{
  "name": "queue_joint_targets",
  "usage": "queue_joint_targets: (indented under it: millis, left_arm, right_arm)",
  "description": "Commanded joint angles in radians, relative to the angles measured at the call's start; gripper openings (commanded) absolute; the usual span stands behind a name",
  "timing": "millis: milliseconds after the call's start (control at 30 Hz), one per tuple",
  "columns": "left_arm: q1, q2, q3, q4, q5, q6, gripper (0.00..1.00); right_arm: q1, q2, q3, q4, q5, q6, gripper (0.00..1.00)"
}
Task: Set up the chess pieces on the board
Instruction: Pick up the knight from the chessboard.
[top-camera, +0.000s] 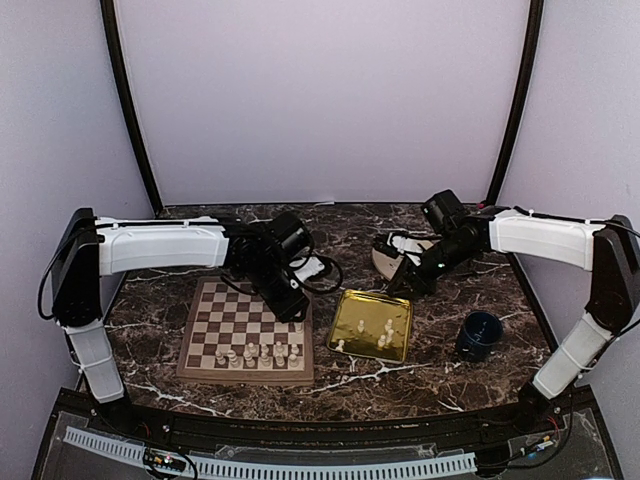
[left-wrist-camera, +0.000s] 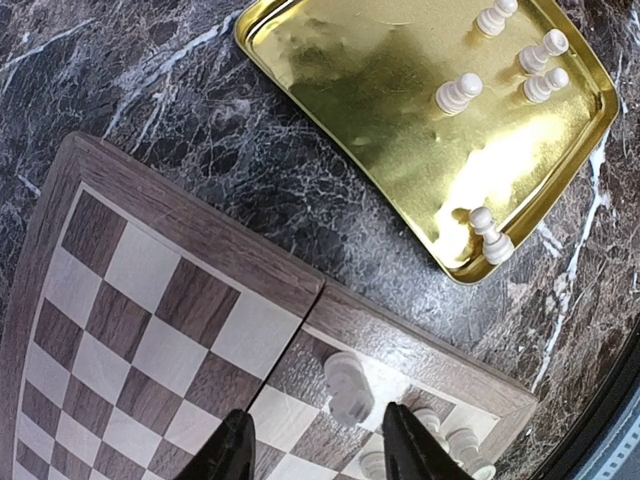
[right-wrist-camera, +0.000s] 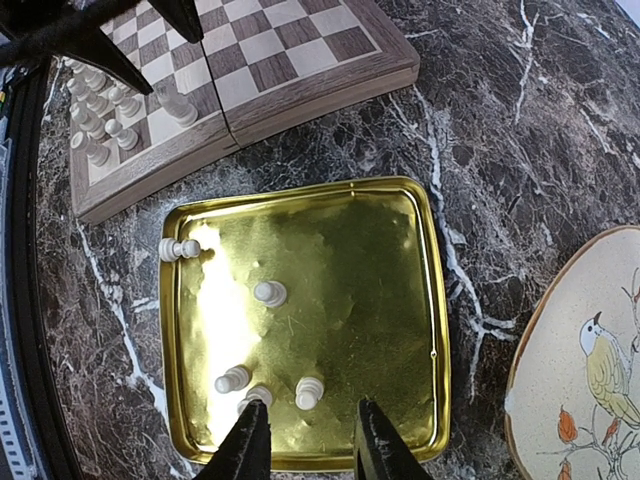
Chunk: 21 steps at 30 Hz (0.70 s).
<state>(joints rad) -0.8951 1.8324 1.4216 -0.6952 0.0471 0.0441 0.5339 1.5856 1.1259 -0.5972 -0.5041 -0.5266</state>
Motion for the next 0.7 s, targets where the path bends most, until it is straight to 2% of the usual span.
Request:
queue_joint_targets:
  millis: [0, 267, 667]
  left_arm:
    - [-0.013, 0.031, 0.034, -0.035, 0.029, 0.012, 0.46]
    - [-0.018, 0.077, 0.051, -0.032, 0.042, 0.014, 0.42]
    - [-0.021, 0.091, 0.048, -0.073, 0.054, 0.019, 0.27]
  right_arm:
    - [-0.006, 0.001, -0.007, 0.027, -0.018, -0.016, 0.3]
    - [-0.005, 0.03, -0.01, 0.024, -0.019, -0.022, 0.3]
    - [-0.005, 0.052, -0.004, 0.01, -0.029, -0.028, 0.3]
